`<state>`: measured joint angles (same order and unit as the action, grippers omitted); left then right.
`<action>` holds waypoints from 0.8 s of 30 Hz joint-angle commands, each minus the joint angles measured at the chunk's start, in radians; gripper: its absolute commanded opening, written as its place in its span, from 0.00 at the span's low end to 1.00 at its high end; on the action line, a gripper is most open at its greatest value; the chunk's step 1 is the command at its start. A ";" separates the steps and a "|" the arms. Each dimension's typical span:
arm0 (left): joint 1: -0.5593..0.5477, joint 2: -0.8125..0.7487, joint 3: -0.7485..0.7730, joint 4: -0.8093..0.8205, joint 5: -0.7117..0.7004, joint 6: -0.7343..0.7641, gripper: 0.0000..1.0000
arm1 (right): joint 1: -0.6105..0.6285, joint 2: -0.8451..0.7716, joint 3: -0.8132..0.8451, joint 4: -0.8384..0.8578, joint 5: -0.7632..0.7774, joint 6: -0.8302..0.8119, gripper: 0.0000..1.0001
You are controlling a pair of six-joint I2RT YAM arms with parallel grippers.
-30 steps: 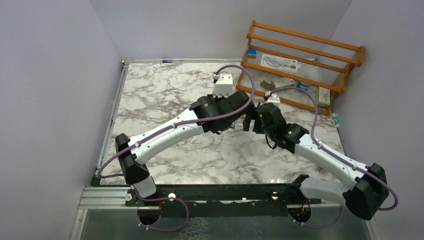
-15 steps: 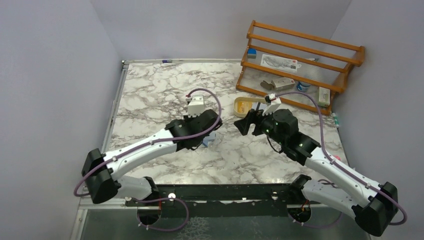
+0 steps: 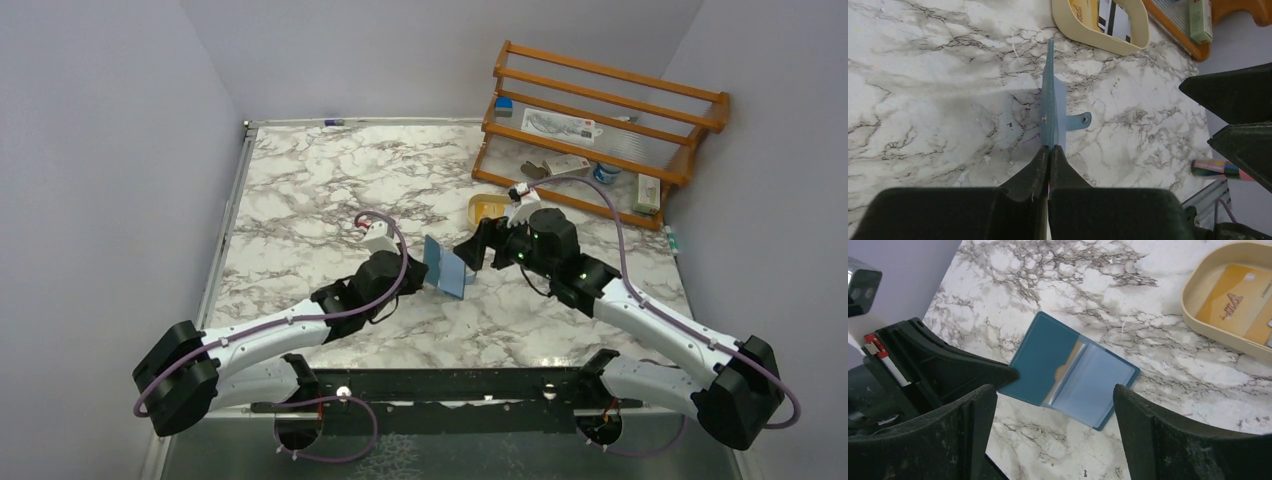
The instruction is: Take the credit cards out of the card holder
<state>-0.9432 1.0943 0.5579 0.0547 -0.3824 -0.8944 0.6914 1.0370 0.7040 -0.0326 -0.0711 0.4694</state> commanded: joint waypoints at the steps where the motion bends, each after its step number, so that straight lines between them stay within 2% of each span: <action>1: 0.016 -0.024 -0.101 0.254 0.065 -0.044 0.00 | -0.003 0.070 0.053 0.072 -0.157 -0.010 0.91; 4: 0.018 -0.019 -0.185 0.313 0.066 -0.052 0.00 | -0.003 0.142 0.049 0.141 -0.324 0.034 0.90; 6: 0.021 -0.020 -0.255 0.367 0.065 -0.065 0.00 | -0.003 0.185 0.021 0.215 -0.382 0.090 0.89; 13: 0.030 -0.054 -0.464 0.533 0.034 -0.122 0.00 | -0.003 0.338 -0.034 0.400 -0.494 0.200 0.89; 19: 0.045 -0.021 -0.536 0.608 0.039 -0.120 0.00 | -0.003 0.496 -0.040 0.569 -0.575 0.291 0.86; 24: 0.059 0.060 -0.600 0.724 0.051 -0.139 0.00 | -0.002 0.588 -0.035 0.608 -0.564 0.323 0.84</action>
<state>-0.8967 1.0981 0.0273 0.6571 -0.3401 -1.0145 0.6914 1.5730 0.6746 0.4744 -0.5949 0.7429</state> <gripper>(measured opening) 0.008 0.844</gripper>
